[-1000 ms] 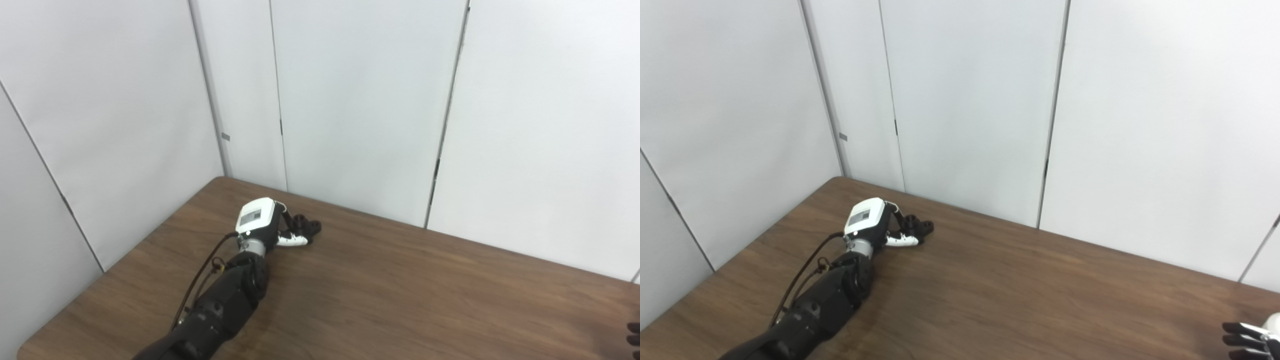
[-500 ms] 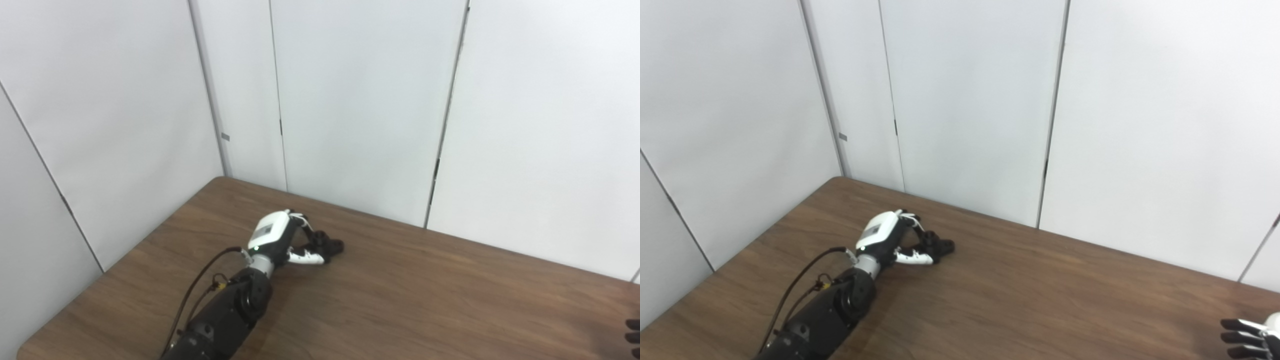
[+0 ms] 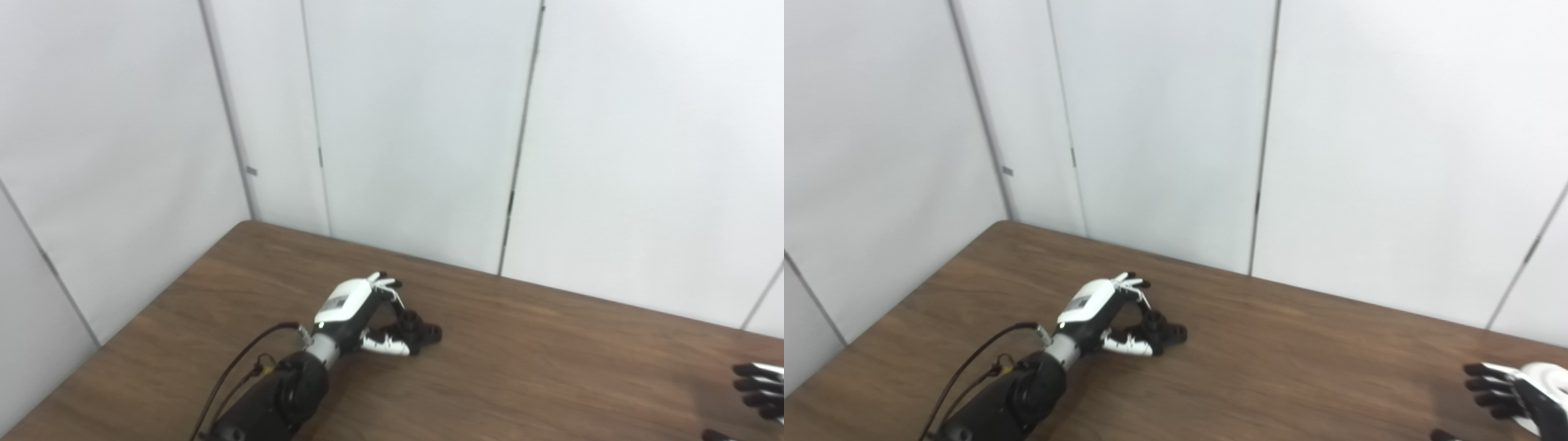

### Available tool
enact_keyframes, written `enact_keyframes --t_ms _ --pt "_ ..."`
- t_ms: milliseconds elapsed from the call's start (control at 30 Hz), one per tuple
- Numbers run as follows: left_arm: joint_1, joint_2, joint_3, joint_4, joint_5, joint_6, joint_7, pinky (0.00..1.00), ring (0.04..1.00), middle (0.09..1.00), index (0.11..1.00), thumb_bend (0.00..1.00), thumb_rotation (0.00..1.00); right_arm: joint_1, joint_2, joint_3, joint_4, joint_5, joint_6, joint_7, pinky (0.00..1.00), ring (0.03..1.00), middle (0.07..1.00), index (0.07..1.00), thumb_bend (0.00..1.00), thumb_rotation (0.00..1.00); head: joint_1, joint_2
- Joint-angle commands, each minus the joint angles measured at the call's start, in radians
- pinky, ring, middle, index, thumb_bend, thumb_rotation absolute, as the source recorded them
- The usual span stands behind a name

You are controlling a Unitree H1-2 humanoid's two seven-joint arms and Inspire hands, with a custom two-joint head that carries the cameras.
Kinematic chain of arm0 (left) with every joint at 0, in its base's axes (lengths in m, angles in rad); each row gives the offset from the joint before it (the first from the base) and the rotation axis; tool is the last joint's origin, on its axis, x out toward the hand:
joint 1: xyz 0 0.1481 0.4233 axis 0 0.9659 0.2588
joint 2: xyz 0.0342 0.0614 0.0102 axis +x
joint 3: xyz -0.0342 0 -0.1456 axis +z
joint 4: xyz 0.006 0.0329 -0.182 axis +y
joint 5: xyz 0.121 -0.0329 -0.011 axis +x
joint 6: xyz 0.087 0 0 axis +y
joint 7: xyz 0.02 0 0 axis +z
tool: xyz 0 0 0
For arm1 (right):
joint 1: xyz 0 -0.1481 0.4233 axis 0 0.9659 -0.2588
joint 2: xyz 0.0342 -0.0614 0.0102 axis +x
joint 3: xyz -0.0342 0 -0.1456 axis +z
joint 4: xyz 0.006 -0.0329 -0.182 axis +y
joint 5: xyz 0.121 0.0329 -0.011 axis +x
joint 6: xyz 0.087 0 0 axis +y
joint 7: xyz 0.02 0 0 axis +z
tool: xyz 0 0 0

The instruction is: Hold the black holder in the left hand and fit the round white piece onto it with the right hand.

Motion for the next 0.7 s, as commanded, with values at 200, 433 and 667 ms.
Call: enact_keyframes --t_ms 200,433,667 --pt "-0.018 -0.026 -0.083 0.030 0.020 -0.190 -0.058 0.98 1.000 0.911 0.482 0.52 0.07 -0.046 0.002 0.008 -0.024 -0.001 -0.045 -0.028 0.51 0.598 0.644 0.666 0.61 0.00 -0.048 0.010" --pt "-0.030 -0.072 -0.135 0.030 0.050 -0.230 -0.078 0.98 1.000 0.915 0.480 0.52 0.08 -0.050 0.008 0.015 -0.032 -0.016 -0.044 -0.041 0.50 0.594 0.646 0.668 0.59 0.00 -0.100 0.019" --pt "-0.058 -0.115 -0.178 0.072 0.054 -0.266 -0.106 0.99 1.000 0.918 0.480 0.52 0.08 -0.061 0.019 0.021 -0.042 -0.048 -0.041 -0.057 0.51 0.597 0.646 0.666 0.60 0.00 -0.164 0.035"
